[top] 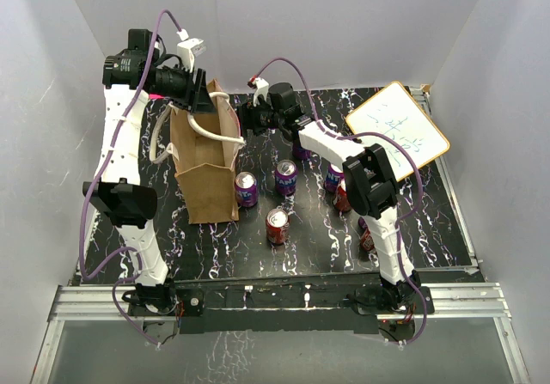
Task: Place the beverage into the canvas bag
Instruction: Adjust the canvas bag at the center of the board.
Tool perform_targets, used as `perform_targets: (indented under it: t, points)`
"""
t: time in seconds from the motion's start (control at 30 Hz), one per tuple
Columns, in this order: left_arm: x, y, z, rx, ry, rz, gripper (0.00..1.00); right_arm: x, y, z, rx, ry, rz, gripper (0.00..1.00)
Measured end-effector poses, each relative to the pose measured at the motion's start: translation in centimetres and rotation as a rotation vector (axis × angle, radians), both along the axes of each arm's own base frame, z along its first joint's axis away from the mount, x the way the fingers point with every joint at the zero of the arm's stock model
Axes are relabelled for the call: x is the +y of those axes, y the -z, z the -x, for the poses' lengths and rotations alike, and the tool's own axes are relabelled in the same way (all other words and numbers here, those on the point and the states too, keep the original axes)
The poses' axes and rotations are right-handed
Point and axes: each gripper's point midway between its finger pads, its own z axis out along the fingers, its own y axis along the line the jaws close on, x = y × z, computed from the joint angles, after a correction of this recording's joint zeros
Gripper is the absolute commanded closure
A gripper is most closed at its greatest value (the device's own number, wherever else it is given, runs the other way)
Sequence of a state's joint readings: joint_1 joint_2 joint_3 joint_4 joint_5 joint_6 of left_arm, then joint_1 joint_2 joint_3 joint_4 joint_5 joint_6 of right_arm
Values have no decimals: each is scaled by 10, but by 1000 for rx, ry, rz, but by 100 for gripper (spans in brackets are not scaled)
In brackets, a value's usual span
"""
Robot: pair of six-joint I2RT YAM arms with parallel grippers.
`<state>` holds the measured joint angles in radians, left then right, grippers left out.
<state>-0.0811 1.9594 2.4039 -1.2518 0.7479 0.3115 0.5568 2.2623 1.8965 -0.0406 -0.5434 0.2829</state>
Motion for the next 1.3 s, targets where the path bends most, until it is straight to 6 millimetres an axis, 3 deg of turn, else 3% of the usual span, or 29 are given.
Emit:
perform_targets:
  t: [0.17, 0.3, 0.57, 0.77, 0.97, 1.3]
  points:
    - [-18, -13, 0, 24, 30, 126, 34, 3, 1, 2, 10, 1, -3, 21]
    - [-35, -22, -5, 58, 67, 258, 26, 5, -1, 4, 27, 4, -15, 22]
    - [-55, -14, -22, 138, 117, 445, 22, 9, -5, 9, 62, -1, -53, 28]
    - [-65, -15, -36, 101, 138, 481, 11, 4, -8, 23, 137, -21, -102, 32]
    - [-73, -5, -53, 74, 104, 490, 7, 1, -28, 37, 186, -35, -156, 35]
    - [-74, -15, -84, -20, 5, 507, 3, -3, -85, 60, 180, -72, -247, 40]
